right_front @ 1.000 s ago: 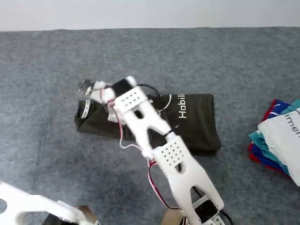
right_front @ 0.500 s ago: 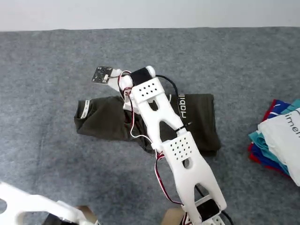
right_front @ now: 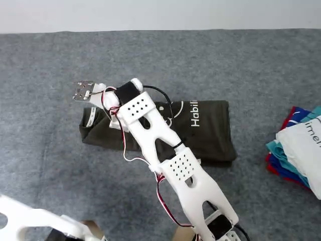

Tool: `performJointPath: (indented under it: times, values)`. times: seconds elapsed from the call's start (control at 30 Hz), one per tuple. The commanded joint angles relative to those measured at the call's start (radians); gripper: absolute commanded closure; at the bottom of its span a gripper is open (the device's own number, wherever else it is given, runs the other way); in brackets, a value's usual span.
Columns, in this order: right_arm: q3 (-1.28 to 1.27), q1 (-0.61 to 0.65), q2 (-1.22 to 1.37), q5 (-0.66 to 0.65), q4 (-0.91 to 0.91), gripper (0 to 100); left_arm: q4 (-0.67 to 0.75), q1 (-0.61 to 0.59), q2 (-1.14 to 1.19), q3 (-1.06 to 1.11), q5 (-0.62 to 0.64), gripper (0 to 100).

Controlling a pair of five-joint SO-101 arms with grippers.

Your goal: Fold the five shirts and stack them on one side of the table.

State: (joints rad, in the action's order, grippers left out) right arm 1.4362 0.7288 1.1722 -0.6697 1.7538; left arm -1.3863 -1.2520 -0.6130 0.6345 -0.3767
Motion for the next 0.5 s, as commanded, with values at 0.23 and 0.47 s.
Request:
performJointPath:
  times: [0.23, 0.47]
  values:
    - [0.046, 0.070, 0.097, 0.048, 0.041, 98.8, 0.018, 0.009, -0.023, -0.004, -0.005, 100]
    - [0.041, 0.197, 0.085, 0.066, 0.042, 98.8, 0.021, 0.009, -0.023, -0.004, -0.005, 100]
